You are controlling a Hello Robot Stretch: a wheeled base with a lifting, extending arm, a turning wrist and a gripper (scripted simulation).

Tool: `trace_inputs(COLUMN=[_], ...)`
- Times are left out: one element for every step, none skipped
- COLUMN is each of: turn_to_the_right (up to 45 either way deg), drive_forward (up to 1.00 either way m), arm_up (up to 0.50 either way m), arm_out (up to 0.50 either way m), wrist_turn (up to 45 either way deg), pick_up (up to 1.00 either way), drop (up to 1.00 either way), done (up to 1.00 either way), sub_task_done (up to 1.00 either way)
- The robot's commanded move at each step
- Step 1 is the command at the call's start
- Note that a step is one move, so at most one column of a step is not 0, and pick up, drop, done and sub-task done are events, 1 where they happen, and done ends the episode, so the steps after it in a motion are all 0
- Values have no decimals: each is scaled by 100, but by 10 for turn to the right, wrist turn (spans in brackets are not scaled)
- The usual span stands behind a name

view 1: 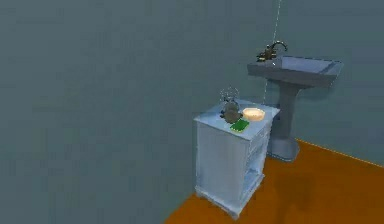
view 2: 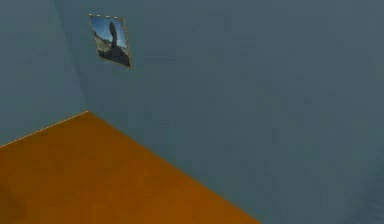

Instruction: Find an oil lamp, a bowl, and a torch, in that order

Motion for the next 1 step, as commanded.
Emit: trace_inputs(turn_to_the_right=[30], drive_forward=[0], arm_up=[0], arm_out=[0], wrist_turn=[0], pick_up=[0], drop=[0], done=[0], sub_task_done=[0])
